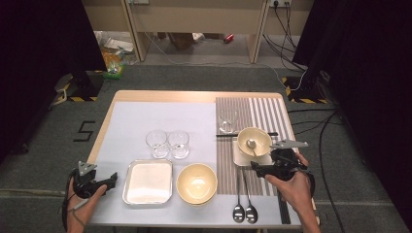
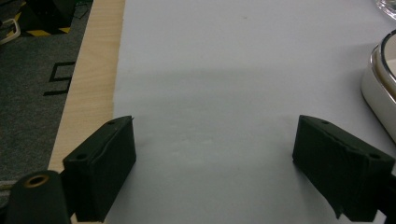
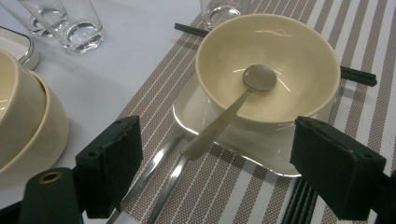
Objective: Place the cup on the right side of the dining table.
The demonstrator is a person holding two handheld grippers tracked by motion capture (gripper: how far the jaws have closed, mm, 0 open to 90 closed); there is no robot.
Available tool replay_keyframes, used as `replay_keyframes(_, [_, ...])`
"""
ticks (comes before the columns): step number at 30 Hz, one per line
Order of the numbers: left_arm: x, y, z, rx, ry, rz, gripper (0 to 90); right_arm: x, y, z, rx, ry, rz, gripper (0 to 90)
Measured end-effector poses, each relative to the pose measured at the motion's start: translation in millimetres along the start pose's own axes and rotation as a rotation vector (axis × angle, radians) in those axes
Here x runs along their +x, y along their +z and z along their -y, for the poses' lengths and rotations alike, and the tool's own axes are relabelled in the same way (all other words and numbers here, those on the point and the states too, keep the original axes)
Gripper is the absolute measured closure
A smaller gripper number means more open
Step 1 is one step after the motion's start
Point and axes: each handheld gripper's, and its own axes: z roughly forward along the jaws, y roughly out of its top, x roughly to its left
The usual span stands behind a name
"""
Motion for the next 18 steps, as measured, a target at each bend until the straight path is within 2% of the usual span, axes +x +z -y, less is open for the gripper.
replay_keyframes(12, [0.0, 0.0, 0.0, 0.0, 0.002, -0.001, 12.3, -2.3, -8.2, 24.6, -0.005, -0.011, -0.001, 17.4])
replay_keyframes(18, [0.1, -0.1, 0.0, 0.0, 0.003, 0.0, 12.3, -9.2, -9.6, 40.1, 0.001, 0.005, -0.002, 17.6])
